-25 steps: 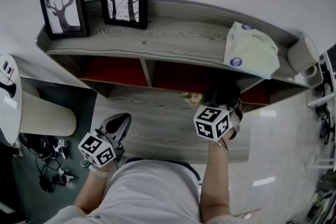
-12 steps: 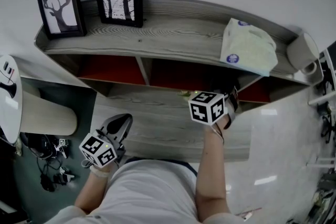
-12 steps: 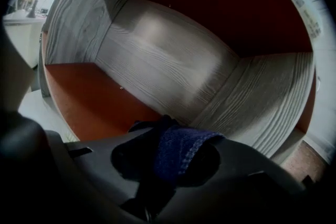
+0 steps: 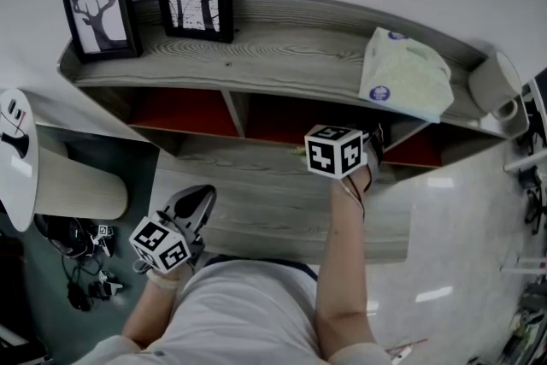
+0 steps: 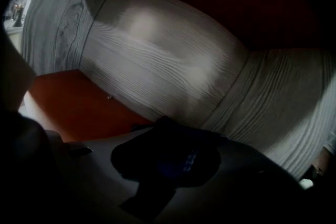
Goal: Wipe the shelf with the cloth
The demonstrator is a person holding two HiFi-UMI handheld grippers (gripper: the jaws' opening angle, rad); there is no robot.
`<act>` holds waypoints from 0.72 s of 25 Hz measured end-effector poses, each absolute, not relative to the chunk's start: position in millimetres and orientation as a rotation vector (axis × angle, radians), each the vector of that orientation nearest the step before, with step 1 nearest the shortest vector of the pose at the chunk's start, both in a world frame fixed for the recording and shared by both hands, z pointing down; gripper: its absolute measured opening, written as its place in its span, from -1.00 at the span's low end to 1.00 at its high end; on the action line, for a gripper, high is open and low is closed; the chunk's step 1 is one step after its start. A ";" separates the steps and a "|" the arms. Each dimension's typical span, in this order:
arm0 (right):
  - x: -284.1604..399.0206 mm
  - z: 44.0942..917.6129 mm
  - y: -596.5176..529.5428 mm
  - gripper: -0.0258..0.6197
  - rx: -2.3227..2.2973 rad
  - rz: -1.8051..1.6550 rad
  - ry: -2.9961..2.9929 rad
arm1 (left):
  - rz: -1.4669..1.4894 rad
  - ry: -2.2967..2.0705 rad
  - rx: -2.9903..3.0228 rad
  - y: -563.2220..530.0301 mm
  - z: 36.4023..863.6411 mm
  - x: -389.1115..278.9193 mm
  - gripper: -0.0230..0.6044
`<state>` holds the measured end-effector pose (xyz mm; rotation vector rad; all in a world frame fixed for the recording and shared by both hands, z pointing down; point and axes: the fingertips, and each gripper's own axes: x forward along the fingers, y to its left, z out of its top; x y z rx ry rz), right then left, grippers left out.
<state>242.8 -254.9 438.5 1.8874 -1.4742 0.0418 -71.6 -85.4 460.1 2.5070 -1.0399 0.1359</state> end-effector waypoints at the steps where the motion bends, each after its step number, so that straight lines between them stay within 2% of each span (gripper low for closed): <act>1: 242.6 438.5 -259.4 -0.68 1.887 0.045 -1.486 | 0.136 -1.041 2.508 -85.4 459.9 -71.5 -0.88; 18: 205.5 440.0 -267.6 -0.73 1.771 0.039 -1.705 | 0.114 -1.038 2.506 -86.9 459.8 -76.3 -0.88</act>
